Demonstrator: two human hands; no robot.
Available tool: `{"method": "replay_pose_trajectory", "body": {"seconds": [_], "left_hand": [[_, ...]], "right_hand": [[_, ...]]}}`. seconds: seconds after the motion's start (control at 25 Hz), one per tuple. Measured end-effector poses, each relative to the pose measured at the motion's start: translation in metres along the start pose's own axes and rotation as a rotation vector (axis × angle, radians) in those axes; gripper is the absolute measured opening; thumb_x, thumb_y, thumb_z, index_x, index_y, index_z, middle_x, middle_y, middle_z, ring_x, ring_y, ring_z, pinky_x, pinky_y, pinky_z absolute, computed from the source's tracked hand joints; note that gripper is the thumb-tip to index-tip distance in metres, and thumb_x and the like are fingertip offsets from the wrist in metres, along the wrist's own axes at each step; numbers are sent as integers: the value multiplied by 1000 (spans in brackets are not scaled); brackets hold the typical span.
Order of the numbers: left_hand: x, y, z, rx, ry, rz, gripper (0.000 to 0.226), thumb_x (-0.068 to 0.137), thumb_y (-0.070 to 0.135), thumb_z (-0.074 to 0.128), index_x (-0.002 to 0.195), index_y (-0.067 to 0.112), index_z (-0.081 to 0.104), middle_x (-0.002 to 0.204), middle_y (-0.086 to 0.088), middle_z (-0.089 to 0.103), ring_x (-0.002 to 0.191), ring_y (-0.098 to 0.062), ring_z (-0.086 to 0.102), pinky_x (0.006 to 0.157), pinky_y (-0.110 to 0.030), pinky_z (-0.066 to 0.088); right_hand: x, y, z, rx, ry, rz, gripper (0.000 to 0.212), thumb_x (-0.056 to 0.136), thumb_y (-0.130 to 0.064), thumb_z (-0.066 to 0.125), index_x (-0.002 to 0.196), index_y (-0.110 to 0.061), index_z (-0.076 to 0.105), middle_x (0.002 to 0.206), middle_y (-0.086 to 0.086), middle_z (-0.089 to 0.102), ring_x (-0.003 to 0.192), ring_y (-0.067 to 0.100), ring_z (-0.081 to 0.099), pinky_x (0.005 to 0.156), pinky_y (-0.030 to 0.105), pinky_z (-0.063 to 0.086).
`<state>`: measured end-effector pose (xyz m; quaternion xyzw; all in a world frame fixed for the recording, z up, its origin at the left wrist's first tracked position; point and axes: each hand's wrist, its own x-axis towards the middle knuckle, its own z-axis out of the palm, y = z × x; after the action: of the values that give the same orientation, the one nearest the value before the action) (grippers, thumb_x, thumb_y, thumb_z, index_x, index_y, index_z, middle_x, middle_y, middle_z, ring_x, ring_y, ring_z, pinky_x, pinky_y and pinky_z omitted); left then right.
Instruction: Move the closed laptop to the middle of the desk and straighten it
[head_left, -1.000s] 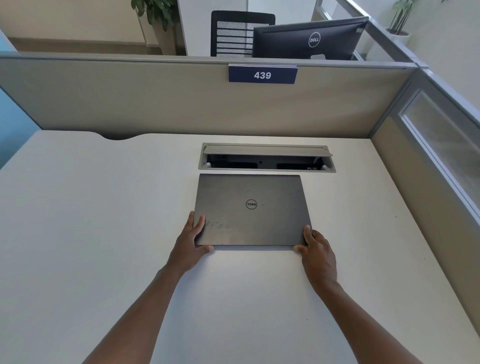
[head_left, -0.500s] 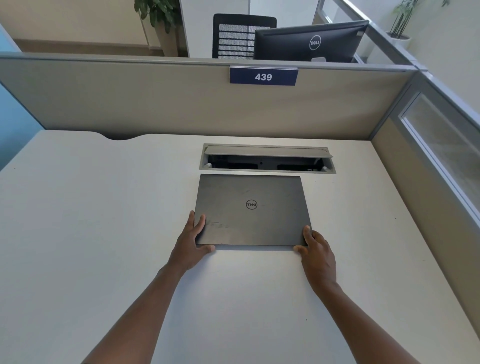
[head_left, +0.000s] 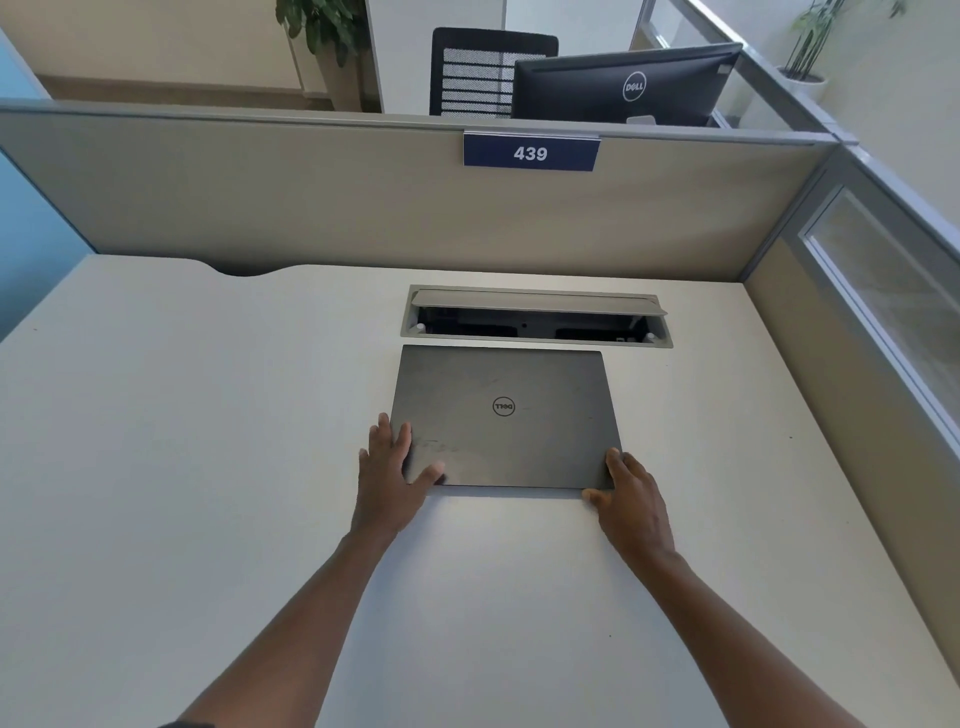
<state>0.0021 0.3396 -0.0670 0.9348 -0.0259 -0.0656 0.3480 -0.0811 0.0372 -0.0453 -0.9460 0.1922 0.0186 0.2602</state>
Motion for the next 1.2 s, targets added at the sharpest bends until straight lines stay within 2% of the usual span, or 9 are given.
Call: {"method": "replay_pose_trajectory", "body": {"seconds": [0.08,0.12,0.2,0.36,0.56,0.84,1.2], "left_hand": [[-2,16,8,114,79,104,66,97,42,50,152,10,32,168,-11,10,155,-28,6,125,-47,6],[-1,25,12,132,65,154,63,99,39,46,153,9,32,168,-11,12,155,-28,7,124,-45,4],[2,41,21,172,-25,241,61,102,37,39,155,9,27,168,-10,10,156,-25,5,125,-42,0],[12,60,34,309,-119,285,62,103,36,31,158,11,16,169,-9,7,156,-27,2,125,-44,1],[21,49,42,440,-210,238,67,103,42,30,159,12,8,169,-9,1,155,-30,-1,124,-48,2],[12,43,53,564,-80,287,65,102,41,24,159,12,10,169,-9,5,156,-28,2,124,-47,2],[10,42,55,563,-37,306,64,102,39,23,158,11,17,167,-10,13,155,-29,9,125,-47,9]], "right_hand": [[2,-3,-1,-24,-10,-44,71,90,-33,65,148,-9,32,157,13,33,143,31,29,114,38,31],[3,-7,-1,-38,3,-78,77,92,-36,63,153,-9,25,162,11,21,149,29,18,120,38,21],[7,-19,3,-59,5,-158,77,95,-38,56,155,-10,16,165,10,10,153,25,5,123,37,10],[14,-48,19,-63,-50,-241,72,100,-35,44,155,-9,8,166,10,3,153,23,-3,122,35,-1],[22,-61,39,-97,-100,-253,69,102,-36,35,155,-6,3,165,12,-2,152,26,-8,120,37,-8],[19,-46,53,-233,-49,-278,65,103,-38,25,156,-8,2,166,10,-3,152,24,-10,122,39,-9],[19,-43,61,-294,3,-265,63,103,-38,20,156,-11,0,166,8,-5,152,23,-10,124,41,-6]]}}
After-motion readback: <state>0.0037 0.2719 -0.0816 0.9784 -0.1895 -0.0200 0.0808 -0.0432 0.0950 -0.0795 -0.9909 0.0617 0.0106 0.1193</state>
